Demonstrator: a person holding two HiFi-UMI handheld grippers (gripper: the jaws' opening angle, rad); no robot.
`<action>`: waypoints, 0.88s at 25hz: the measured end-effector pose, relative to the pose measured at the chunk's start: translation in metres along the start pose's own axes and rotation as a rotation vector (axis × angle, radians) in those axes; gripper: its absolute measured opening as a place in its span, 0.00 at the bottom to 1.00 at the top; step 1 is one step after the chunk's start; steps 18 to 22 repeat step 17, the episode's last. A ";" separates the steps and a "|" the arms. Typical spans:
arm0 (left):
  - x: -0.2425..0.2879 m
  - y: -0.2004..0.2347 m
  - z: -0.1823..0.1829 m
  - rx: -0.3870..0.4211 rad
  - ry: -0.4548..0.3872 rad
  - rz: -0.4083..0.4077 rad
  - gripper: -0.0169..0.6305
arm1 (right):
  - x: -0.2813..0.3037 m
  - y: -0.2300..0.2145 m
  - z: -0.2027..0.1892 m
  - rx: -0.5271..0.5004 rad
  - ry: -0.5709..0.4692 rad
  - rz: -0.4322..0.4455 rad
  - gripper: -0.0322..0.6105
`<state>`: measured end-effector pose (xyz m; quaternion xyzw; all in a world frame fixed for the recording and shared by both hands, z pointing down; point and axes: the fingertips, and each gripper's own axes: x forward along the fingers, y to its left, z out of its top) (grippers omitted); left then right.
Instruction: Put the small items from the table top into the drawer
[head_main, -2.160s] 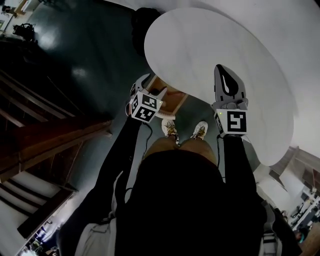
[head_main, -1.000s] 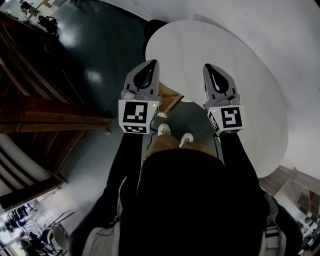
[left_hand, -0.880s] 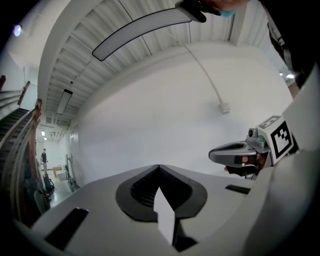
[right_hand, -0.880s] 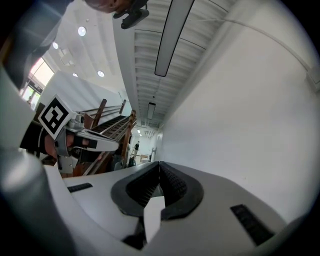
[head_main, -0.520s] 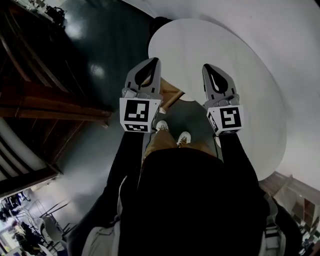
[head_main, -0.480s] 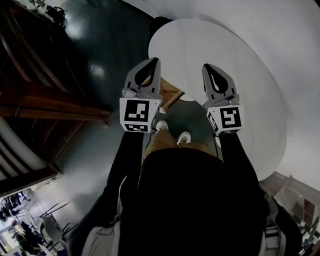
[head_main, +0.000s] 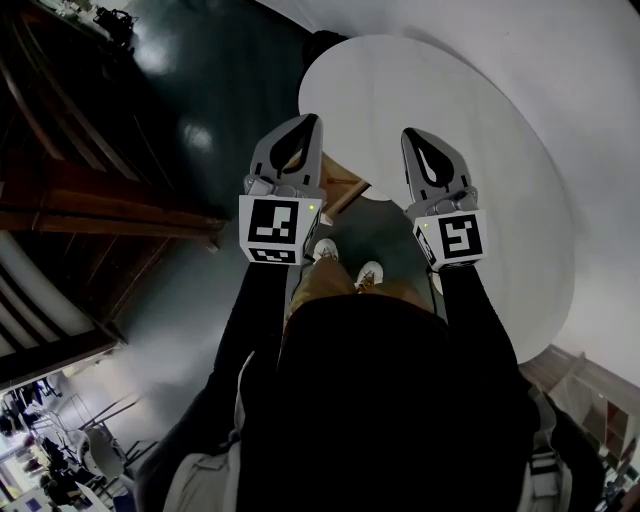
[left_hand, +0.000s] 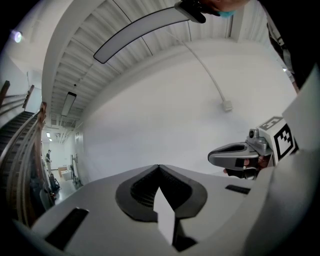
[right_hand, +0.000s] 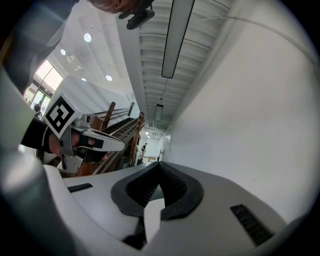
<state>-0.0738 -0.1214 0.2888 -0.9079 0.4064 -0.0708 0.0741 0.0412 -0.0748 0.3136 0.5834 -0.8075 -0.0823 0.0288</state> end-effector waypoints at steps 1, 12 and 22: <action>0.001 0.000 0.001 0.000 -0.002 -0.003 0.05 | 0.001 -0.001 0.000 0.000 -0.003 0.001 0.09; 0.008 -0.001 0.001 -0.001 -0.003 -0.012 0.05 | 0.004 -0.005 -0.002 0.004 0.002 0.006 0.09; 0.010 0.002 -0.003 0.000 0.001 -0.011 0.05 | 0.009 -0.003 -0.003 -0.006 -0.001 0.016 0.09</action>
